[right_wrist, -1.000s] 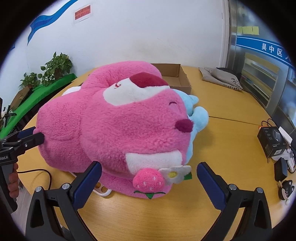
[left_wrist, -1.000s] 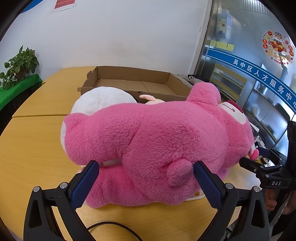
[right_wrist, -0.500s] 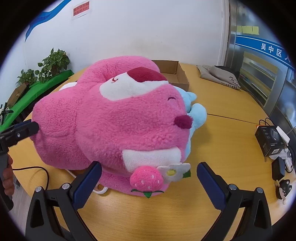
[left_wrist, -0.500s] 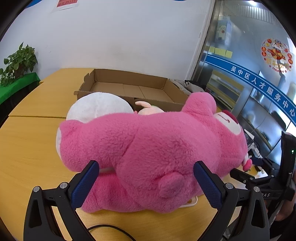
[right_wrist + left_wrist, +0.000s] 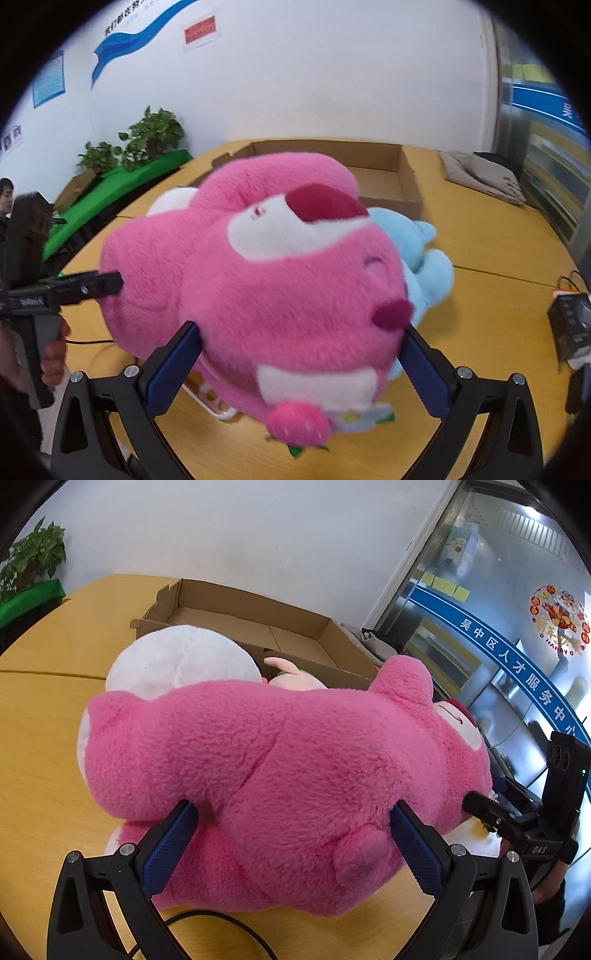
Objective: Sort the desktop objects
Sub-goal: 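Close the right tool on the pink bear's body near its flower, then lift the pink bear with the right tool and lower it into the box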
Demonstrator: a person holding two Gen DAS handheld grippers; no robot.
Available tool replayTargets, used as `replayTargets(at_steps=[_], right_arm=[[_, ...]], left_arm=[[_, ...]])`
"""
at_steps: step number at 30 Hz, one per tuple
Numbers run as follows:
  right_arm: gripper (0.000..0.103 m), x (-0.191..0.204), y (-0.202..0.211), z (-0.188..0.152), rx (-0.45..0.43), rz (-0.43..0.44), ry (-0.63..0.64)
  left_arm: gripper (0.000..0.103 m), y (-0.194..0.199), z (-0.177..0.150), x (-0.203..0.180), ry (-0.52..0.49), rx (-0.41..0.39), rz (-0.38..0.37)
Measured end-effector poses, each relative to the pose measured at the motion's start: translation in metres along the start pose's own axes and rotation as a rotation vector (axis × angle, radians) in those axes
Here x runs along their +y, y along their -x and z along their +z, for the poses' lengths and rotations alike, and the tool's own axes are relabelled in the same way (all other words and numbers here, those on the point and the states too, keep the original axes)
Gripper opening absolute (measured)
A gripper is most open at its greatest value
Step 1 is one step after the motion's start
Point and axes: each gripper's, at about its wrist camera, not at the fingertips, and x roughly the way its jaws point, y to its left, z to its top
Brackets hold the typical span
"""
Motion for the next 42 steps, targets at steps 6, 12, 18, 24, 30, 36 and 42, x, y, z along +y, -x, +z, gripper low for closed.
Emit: replayTargets(at_steps=[6,12,18,24,30,36,42], right_arm=[[0.085,0.002,-0.022,0.006,0.035,0.002,0.026],[0.057,0.008,-0.017,-0.003,0.018,0.0,0.017],[0.049,0.016,0.008,0.002,-0.032,0.016,0.014],[0.048,0.02,0.049,0.033,-0.158,0.031,0.011],[0.048,0.006,0.047,0.106,-0.251,0.025,0.043],[0.048,-0.028,-0.009,0.201,-0.272,0.024,0.047],[0.048,-0.074,-0.104,0.272,-0.2,0.024,0.016]], left_arm=[[0.081,-0.008,-0.003,-0.008,-0.039,0.034,-0.006],[0.061,-0.001,0.0,-0.015,-0.068,0.002,0.014],[0.053,0.03,0.014,-0.026,-0.1,-0.064,0.007],[0.053,0.065,0.059,-0.049,-0.183,-0.169,-0.008],[0.053,0.05,0.149,-0.064,-0.258,-0.225,-0.002],[0.053,-0.014,0.256,-0.052,-0.274,-0.218,0.01],[0.053,-0.132,0.346,-0.015,-0.238,-0.084,0.023]])
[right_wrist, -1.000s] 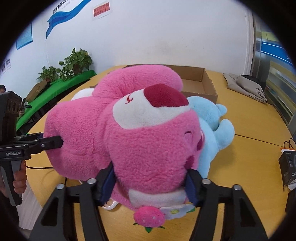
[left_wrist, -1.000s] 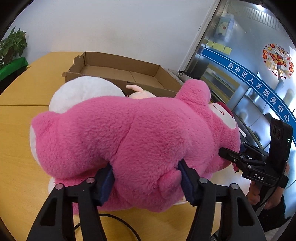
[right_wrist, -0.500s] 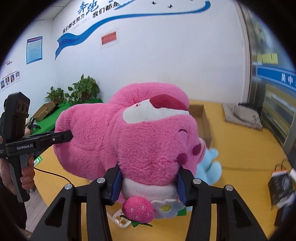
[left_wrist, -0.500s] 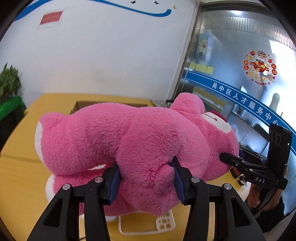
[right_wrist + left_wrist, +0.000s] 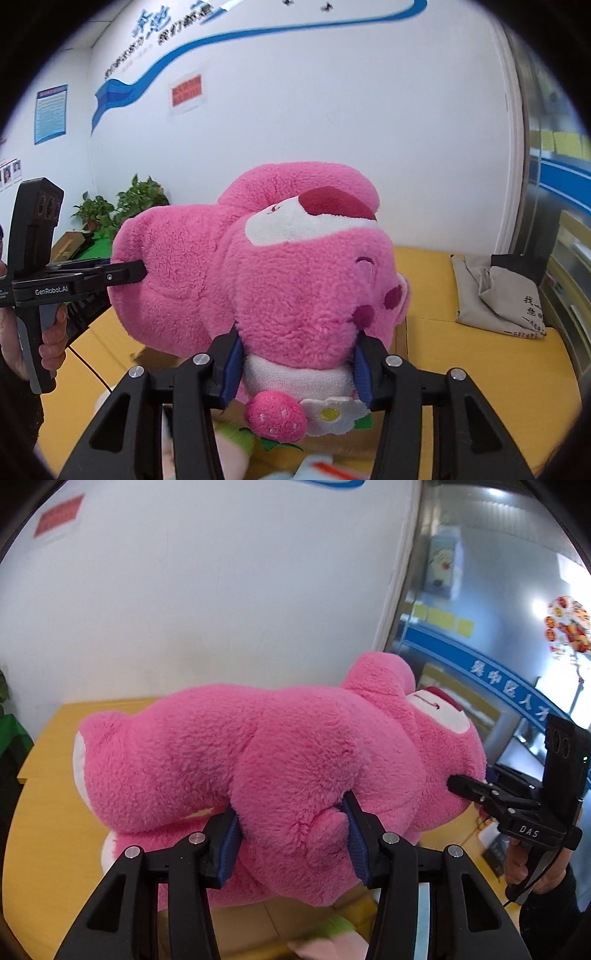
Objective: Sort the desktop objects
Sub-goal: 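Lift the pink bear with the right tool and lower it into the box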
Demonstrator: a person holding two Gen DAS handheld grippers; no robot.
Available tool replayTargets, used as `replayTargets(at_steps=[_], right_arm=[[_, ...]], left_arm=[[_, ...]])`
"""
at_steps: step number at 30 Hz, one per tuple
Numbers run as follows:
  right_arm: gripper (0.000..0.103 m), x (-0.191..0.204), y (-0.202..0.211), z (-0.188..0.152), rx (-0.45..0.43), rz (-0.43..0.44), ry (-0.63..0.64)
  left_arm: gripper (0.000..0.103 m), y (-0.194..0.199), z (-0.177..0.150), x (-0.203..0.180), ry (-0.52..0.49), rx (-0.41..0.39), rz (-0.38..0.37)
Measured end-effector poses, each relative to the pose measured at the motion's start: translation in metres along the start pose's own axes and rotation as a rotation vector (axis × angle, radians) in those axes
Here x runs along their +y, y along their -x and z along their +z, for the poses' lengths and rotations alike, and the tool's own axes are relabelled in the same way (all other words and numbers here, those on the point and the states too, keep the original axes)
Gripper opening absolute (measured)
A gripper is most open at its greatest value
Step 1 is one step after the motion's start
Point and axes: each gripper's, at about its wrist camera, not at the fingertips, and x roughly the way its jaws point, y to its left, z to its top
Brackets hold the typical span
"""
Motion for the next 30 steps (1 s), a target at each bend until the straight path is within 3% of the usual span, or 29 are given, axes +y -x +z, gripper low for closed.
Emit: replayTargets(at_steps=[3,8,11,19,24,25,26,27,30], right_arm=[[0.048,-0.029,-0.061,0.011,0.074,0.006,-0.038],[0.048,-0.072,-0.16,-0.02,0.285,0.002,-0.139],[0.048,-0.089,-0.193,-0.043,0.365,-0.026,-0.178],[0.062,-0.11,-0.202,-0.037,0.309,-0.049,-0.207],[0.068,-0.106,-0.167,-0.033,0.253,-0.041,-0.19],[0.074,-0.102,-0.154,-0.033,0.254,-0.027,-0.156],[0.08,-0.095,-0.14,-0.035,0.269,-0.013,-0.107],[0.08,-0.089,-0.129,-0.039,0.297,0.005,-0.064],[0.08,-0.072,-0.114,-0.066,0.417,0.025,0.015]], left_arm=[[0.053,-0.069,0.01,0.027,0.031,0.099,0.002],[0.051,-0.18,-0.014,0.065,0.09,0.313,0.013],[0.051,-0.202,-0.019,0.071,0.108,0.313,-0.011],[0.06,-0.195,-0.011,0.074,0.109,0.265,0.044],[0.061,-0.14,-0.012,0.071,0.065,0.224,0.088],[0.066,-0.125,-0.014,0.07,0.051,0.221,0.093],[0.072,-0.109,-0.02,0.07,0.035,0.224,0.099],[0.075,-0.095,-0.03,0.07,0.017,0.241,0.112],[0.075,-0.079,-0.066,0.074,0.008,0.329,0.157]])
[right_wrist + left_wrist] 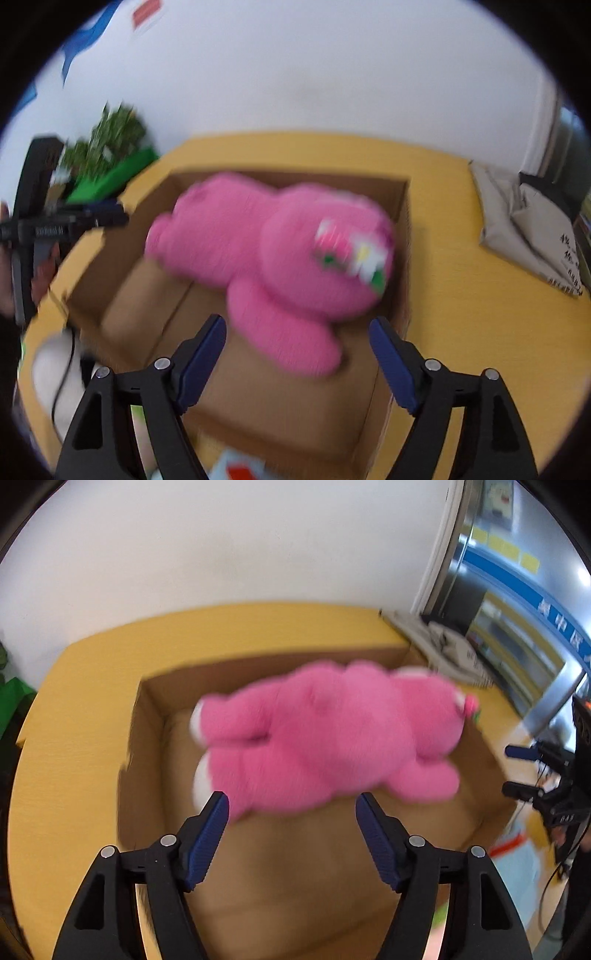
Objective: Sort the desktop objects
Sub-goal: 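Lift the pink bear with the right tool and lower it into the box, then open the right tool and move it back toward the light-blue bear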
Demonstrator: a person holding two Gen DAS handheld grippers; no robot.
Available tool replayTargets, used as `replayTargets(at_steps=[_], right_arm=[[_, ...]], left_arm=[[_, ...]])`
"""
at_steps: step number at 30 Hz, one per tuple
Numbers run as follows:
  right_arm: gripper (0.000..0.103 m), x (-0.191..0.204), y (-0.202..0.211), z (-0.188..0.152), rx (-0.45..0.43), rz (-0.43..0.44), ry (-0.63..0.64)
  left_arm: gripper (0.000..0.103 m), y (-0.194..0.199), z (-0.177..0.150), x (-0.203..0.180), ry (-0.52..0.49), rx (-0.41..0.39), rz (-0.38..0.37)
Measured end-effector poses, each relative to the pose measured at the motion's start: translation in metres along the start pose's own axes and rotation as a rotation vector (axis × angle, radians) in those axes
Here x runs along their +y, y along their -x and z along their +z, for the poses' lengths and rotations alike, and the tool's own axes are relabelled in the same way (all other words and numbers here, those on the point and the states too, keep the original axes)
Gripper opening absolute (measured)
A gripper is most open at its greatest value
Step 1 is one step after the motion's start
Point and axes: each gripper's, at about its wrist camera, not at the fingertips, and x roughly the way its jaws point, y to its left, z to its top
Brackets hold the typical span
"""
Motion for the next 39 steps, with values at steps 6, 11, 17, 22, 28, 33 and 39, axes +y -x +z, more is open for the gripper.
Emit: replayTargets(at_steps=[6,11,17,22,28,33,39], right_arm=[[0.078,0.006,-0.022,-0.05,0.148,-0.04,-0.059],[0.077,0.004,-0.009,-0.064,0.155,-0.057,-0.114],[0.078,0.012,0.005,-0.079,0.114,-0.082,-0.159],[0.08,0.035,0.063,-0.096,-0.072,-0.05,-0.145],[0.103,0.082,0.153,-0.143,-0.307,-0.057,-0.099],[0.103,0.104,0.177,-0.181,-0.366,-0.102,-0.136],[0.103,0.119,0.178,-0.213,-0.351,-0.065,-0.165]], left_arm=[[0.075,-0.011,-0.052,0.022,0.079,0.116,0.006],[0.074,-0.012,-0.081,0.019,0.06,0.151,0.039],[0.074,0.01,-0.092,0.012,0.086,0.109,0.087],[0.084,0.08,-0.104,-0.001,0.106,-0.049,0.102],[0.103,0.189,-0.157,-0.045,0.026,-0.246,0.085],[0.103,0.234,-0.209,-0.074,0.0,-0.311,0.087],[0.103,0.215,-0.252,-0.092,0.065,-0.272,0.067]])
